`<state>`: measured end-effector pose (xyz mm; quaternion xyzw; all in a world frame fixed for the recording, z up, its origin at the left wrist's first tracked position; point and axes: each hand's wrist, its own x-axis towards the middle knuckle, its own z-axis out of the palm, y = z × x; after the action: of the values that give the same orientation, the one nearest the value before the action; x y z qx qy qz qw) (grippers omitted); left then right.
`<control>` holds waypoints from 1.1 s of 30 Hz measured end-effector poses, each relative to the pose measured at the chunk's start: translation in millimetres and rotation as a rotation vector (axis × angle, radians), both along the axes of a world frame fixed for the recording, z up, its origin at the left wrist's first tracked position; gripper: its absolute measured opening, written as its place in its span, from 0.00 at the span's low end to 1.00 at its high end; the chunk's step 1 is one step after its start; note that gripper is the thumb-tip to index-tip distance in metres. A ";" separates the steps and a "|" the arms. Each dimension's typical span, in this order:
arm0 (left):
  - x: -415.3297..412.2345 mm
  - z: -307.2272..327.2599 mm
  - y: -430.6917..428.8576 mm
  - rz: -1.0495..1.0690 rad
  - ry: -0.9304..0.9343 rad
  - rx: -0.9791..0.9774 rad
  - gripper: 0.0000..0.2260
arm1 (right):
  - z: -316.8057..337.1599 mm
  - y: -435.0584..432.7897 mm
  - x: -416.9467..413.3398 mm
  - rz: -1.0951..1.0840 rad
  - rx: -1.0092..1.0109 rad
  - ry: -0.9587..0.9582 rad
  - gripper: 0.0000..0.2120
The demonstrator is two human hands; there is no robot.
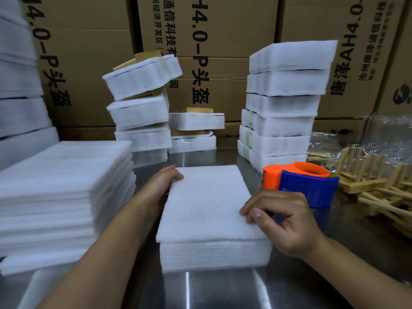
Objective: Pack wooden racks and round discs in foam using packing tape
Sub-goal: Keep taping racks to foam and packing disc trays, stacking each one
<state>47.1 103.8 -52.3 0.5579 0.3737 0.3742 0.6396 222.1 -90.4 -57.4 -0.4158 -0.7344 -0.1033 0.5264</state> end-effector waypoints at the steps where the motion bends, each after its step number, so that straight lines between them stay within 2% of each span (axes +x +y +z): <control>1: 0.7 6.8 -3.0 0.034 0.005 0.035 0.24 | 0.2 0.4 0.3 -0.004 -0.028 0.019 0.16; 3: 3.2 23.7 -12.5 0.140 0.010 0.255 0.19 | 1.5 1.1 1.4 -0.005 -0.091 0.078 0.17; 5: 4.6 41.8 -29.9 0.113 0.041 0.602 0.18 | 3.0 1.8 2.0 -0.002 -0.127 0.130 0.18; 8: 14.5 54.8 -65.6 -0.250 0.258 1.011 0.17 | 3.2 3.3 1.0 -0.003 -0.147 0.149 0.19; 10: 29.7 43.3 -80.1 -0.455 0.484 1.134 0.18 | 2.9 4.0 0.3 0.002 -0.152 0.160 0.19; 13: 44.8 26.2 -86.3 -0.584 0.885 1.125 0.20 | 3.2 3.7 0.6 0.020 -0.137 0.157 0.19; 15: 46.8 25.4 -85.8 -0.608 0.985 1.106 0.21 | 4.0 3.3 0.9 0.027 -0.165 0.174 0.19; 17: 46.9 26.2 -85.6 -0.589 1.009 1.095 0.23 | 6.9 5.9 1.7 0.029 -0.220 0.285 0.18; 20: 48.0 24.2 -87.8 -0.486 1.076 1.073 0.29 | 22.4 19.7 2.2 -0.088 -0.249 0.475 0.15; 22: 47.9 24.9 -89.6 -0.435 1.131 1.023 0.32 | 34.0 34.2 0.3 -0.175 -0.365 0.411 0.09; 25: 47.9 26.2 -91.2 -0.402 1.117 0.999 0.33 | 41.1 53.7 -7.1 -0.173 -0.702 0.217 0.20; 27: 47.9 26.2 -91.6 -0.402 1.097 1.035 0.31 | 41.0 60.8 -13.7 -0.134 -0.866 0.106 0.22; 30: 48.0 26.5 -91.2 -0.417 1.095 1.051 0.29 | 38.7 65.5 -14.4 -0.119 -0.933 0.016 0.20; 33: 48.8 27.4 -92.1 -0.423 1.084 1.049 0.29 | 35.8 63.8 -13.7 -0.099 -0.903 0.129 0.20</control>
<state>95.9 11.7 -25.0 0.9514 0.2941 0.0474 0.0786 208.4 -26.5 -21.6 -0.6438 -0.6507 0.2283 0.3316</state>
